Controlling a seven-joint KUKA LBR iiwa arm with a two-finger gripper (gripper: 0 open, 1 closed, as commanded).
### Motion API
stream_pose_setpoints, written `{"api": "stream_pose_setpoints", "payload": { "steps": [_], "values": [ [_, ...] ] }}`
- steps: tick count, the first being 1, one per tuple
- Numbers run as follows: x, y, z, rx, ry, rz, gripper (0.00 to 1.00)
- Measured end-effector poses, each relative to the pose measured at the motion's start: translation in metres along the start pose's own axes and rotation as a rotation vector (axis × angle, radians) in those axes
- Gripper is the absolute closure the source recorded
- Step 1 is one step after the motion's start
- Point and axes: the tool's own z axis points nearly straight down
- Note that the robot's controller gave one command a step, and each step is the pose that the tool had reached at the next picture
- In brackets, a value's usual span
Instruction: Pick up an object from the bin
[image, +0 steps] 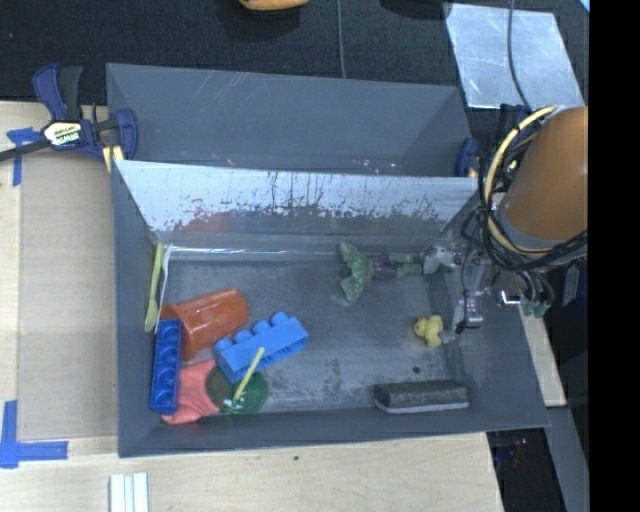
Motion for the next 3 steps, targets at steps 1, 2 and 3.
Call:
{"api": "stream_pose_setpoints", "payload": {
  "steps": [1,2,3],
  "values": [
    [-0.002,0.000,-0.005,0.001,-0.009,-0.003,0.00],
    [-0.005,-0.034,0.078,0.003,-0.013,-0.097,0.00],
    [-0.019,-0.054,0.084,0.000,-0.015,0.160,0.00]
  ]
}}
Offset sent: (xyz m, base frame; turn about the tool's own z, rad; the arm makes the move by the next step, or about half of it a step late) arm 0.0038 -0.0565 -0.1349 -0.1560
